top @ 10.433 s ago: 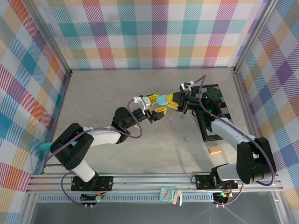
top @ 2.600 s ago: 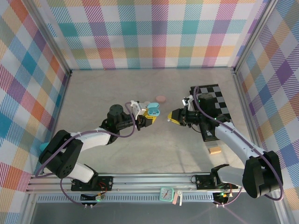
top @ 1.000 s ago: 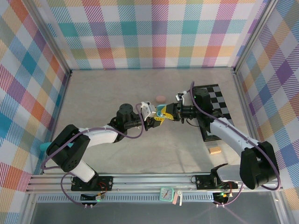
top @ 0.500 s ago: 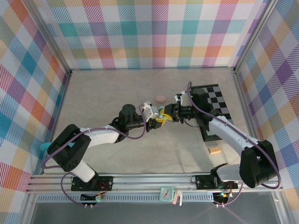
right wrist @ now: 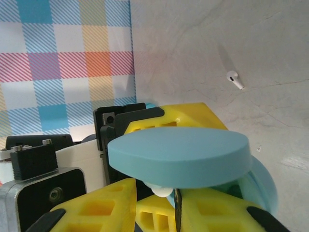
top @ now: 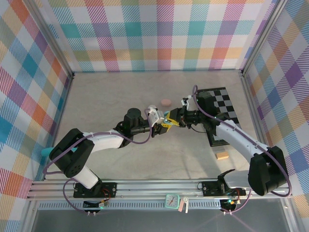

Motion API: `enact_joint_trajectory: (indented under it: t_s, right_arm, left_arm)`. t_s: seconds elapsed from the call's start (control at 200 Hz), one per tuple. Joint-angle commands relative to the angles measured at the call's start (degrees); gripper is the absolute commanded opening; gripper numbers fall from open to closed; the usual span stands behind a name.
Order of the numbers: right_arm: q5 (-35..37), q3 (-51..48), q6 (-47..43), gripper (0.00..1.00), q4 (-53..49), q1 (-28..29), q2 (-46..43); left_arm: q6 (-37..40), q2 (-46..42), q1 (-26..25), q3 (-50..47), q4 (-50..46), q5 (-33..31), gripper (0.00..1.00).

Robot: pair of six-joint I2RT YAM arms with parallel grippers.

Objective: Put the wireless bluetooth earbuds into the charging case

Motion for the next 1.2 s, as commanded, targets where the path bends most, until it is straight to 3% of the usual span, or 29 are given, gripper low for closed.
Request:
enact_joint_trajectory:
  t_s: [0.0, 0.3, 0.495, 0.665, 0.835, 1.07, 1.195]
  right_arm:
    - [1.93, 1.2, -2.03, 0.28, -3.42, 0.13, -1.28]
    - [2.42, 1.34, -4.02, 0.32, -4.09, 0.12, -3.28]
    - [1.58, 1.46, -10.6, 0.43, -5.73, 0.12, -7.57]
    - [6.7, 0.09, -17.37, 0.49, -10.87, -0.56, -13.16]
    - [12.4, -3.82, -18.68, 0.5, -12.26, -5.3, -16.0]
    - [25.8, -1.62, -25.69, 0.52, -19.09, -8.79, -6.27]
    - [28.87, 1.33, -22.18, 0.52, -19.78, -9.94, 2.38]
  left_arm:
    - [0.98, -0.98, -0.57, 2.2, 3.01, 0.61, 0.27]
    - [0.86, -0.57, -0.53, 2.29, 3.54, 0.25, 0.27]
    - [0.21, 0.18, -0.27, 1.61, 5.72, -0.86, 0.27]
    - [-0.79, -0.62, 1.67, -0.2, 7.44, -1.25, 0.27]
    - [-0.61, -3.37, 4.19, -2.51, 6.2, -1.53, 0.27]
    - [-0.52, -7.7, 6.02, -6.08, 4.64, -2.16, 0.27]
    - [-0.47, -9.44, 6.11, -6.85, 3.42, -2.12, 0.27]
